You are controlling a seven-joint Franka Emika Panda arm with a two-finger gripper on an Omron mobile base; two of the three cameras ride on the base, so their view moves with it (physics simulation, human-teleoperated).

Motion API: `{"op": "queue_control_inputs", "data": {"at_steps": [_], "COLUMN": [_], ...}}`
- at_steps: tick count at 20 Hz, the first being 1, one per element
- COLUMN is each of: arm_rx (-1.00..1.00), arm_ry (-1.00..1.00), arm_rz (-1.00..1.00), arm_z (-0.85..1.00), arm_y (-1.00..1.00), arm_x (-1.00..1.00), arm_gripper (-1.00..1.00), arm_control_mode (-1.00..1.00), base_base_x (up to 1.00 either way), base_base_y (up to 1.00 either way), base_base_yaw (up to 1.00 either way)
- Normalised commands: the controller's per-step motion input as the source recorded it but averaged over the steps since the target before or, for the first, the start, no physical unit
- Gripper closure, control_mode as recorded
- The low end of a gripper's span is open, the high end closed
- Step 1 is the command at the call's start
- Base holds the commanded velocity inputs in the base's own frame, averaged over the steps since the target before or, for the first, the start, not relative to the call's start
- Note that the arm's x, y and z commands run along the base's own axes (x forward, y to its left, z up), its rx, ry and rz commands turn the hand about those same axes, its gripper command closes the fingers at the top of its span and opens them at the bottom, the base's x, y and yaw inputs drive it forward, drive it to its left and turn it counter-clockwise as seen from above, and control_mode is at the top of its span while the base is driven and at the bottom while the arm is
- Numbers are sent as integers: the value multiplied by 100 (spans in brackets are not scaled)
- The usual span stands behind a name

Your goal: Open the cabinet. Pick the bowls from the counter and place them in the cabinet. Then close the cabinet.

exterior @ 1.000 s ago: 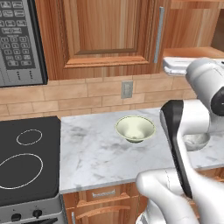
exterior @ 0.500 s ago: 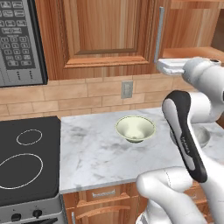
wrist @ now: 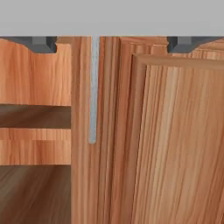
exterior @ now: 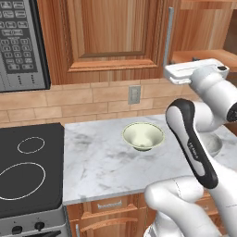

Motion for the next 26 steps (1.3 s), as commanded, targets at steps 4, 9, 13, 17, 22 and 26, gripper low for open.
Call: {"op": "queue_control_inputs", "data": {"at_steps": [4, 9, 13, 17, 22, 26], "arm_rx": [-6, 0, 0, 1, 4, 3], "arm_ry": [-22, 0, 6, 4, 2, 0], "arm_rz": [0, 0, 0, 0, 0, 0], "arm_z": [0, 14, 9, 9, 2, 0], "arm_y": [1, 0, 0, 0, 0, 0], "arm_x": [23, 14, 30, 32, 42, 44], "arm_gripper": [-100, -100, -100, -100, -100, -100], "arm_control_mode": [-100, -100, -100, -100, -100, -100], "base_base_x": [0, 0, 0, 0, 0, 0], "base_base_y": [0, 0, 0, 0, 0, 0], "base_base_yaw": [0, 0, 0, 0, 0, 0]}}
